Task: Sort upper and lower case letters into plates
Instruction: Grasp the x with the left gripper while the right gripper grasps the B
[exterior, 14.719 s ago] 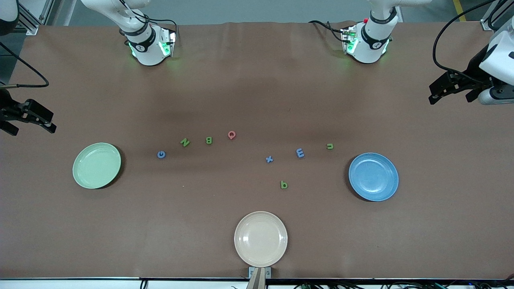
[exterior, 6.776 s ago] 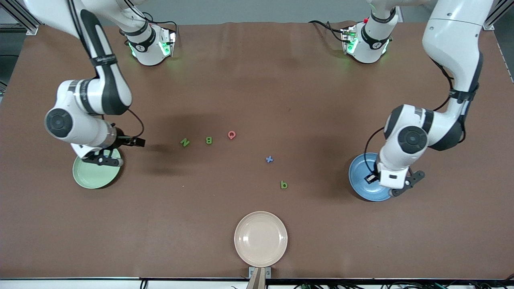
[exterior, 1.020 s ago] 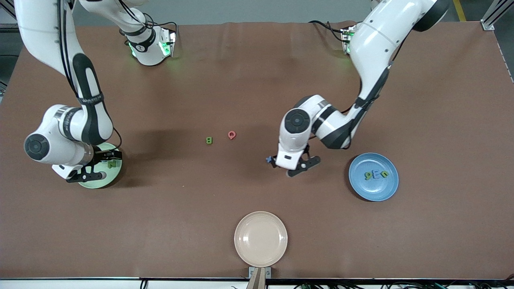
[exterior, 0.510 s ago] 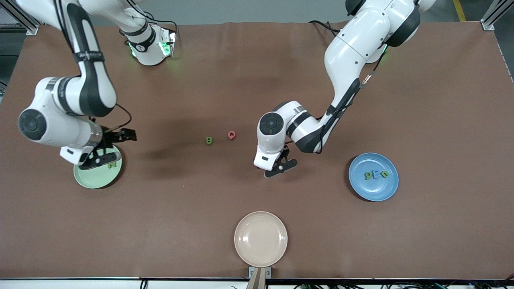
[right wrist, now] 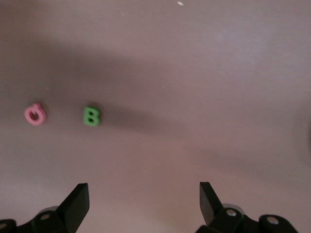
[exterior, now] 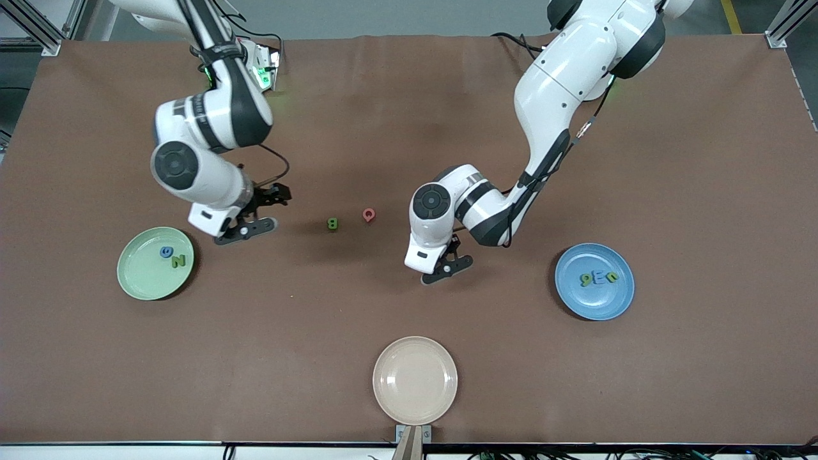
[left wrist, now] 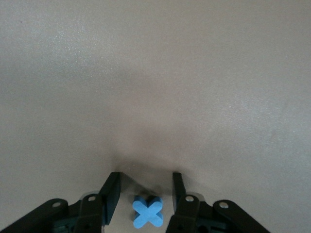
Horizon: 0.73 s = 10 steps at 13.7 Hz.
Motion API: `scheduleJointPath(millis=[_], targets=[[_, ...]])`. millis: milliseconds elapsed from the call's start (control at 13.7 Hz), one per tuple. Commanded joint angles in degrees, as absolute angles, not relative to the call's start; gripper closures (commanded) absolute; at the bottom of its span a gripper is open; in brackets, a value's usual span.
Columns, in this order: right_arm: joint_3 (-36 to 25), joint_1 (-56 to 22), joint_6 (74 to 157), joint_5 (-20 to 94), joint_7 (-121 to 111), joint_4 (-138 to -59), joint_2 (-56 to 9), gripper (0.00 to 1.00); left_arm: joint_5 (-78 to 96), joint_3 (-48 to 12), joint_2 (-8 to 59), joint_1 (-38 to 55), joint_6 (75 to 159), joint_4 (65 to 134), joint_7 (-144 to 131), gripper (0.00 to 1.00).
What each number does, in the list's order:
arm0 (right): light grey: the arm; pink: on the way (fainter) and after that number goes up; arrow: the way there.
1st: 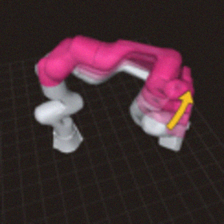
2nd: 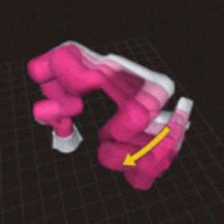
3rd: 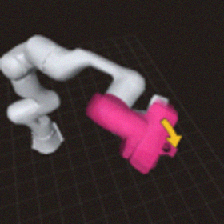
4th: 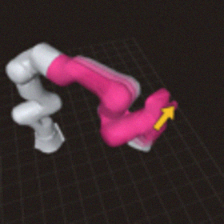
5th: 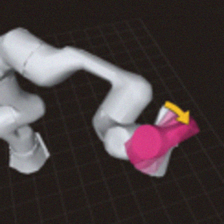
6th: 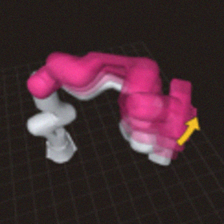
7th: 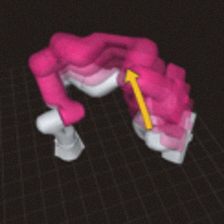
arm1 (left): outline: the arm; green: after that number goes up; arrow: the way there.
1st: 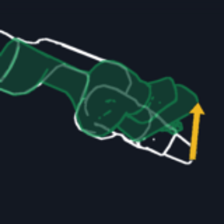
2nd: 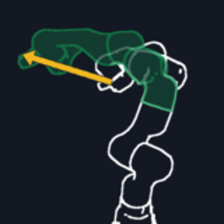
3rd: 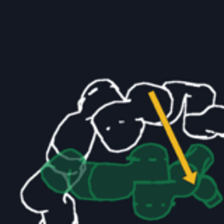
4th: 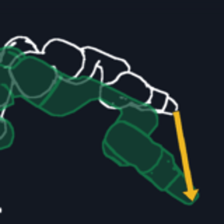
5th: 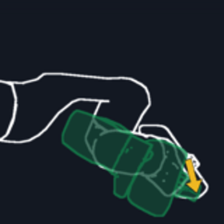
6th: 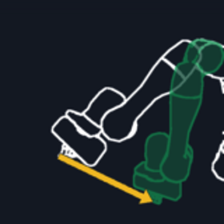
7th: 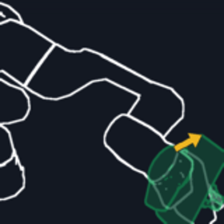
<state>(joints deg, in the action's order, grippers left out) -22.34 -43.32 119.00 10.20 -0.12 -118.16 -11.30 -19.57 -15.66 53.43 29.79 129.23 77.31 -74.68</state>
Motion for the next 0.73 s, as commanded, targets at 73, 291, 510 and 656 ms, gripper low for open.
scheduleJointPath(millis=[73, 291, 510, 656], targets=[[-22.9, -49.1, 129.2, 10.5, 6.3, -123.9, -11.0, 0.00, -18.8, -15.4, 53.9, 30.8, 128.7, 76.1, -75.8, 0.48], [-22.8, -51.5, 134.0, 10.8, 7.5, -124.9, -14.8, 0.00, -18.3, -15.4, 53.6, 30.8, 128.5, 76.2, -75.9, 0.48], [-22.6, -52.7, 136.8, 12.9, 7.5, -124.9, -18.1, 0.00, -18.2, -15.4, 53.7, 30.8, 128.5, 76.2, -75.9, 0.49], [-22.5, -54.1, 139.0, 14.4, 7.5, -124.7, -20.0, 0.01, -18.3, -15.5, 53.6, 30.8, 128.4, 76.4, -75.6, 0.50]])
